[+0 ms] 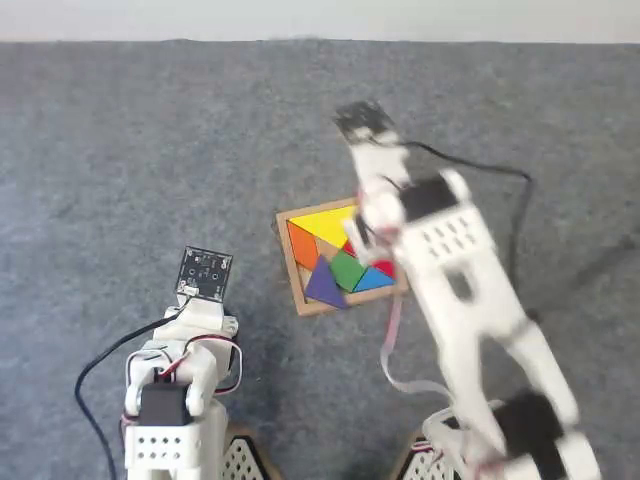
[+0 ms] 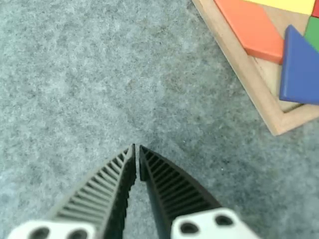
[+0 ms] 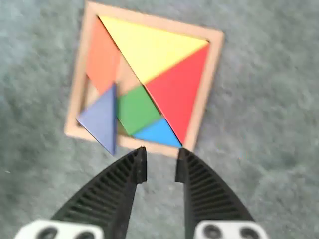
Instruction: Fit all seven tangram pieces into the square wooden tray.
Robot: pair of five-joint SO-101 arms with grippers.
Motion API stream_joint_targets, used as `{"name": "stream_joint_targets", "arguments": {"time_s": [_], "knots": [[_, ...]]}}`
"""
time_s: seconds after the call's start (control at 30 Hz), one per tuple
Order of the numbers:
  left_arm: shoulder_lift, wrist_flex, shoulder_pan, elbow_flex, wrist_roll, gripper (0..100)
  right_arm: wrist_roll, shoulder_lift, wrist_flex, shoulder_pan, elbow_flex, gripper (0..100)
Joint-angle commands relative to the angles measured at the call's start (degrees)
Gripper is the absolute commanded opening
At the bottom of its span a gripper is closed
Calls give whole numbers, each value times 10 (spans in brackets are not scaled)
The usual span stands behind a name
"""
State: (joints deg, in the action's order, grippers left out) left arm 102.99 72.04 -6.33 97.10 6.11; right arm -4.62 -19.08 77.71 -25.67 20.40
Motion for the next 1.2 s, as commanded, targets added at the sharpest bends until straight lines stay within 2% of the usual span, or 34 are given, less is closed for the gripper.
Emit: {"name": "stream_joint_targets", "arguments": {"time_s": [0.0, 0.03, 0.17, 0.4, 0.77, 1.17], "knots": [[11, 3, -2, -7, -5, 13, -67, -115, -78, 12, 168, 43], [11, 3, -2, -7, -5, 13, -78, -116, -107, 11, 207, 8], [11, 3, -2, -7, -5, 13, -88, -78, -181, 12, 266, 6], [11, 3, -2, -7, -5, 13, -84, 38, -187, 9, 201, 8], [11, 3, -2, -7, -5, 13, -84, 138, -187, -83, 99, 6], [11, 3, -2, -7, -5, 13, -84, 263, -181, -84, -9, 6]]}}
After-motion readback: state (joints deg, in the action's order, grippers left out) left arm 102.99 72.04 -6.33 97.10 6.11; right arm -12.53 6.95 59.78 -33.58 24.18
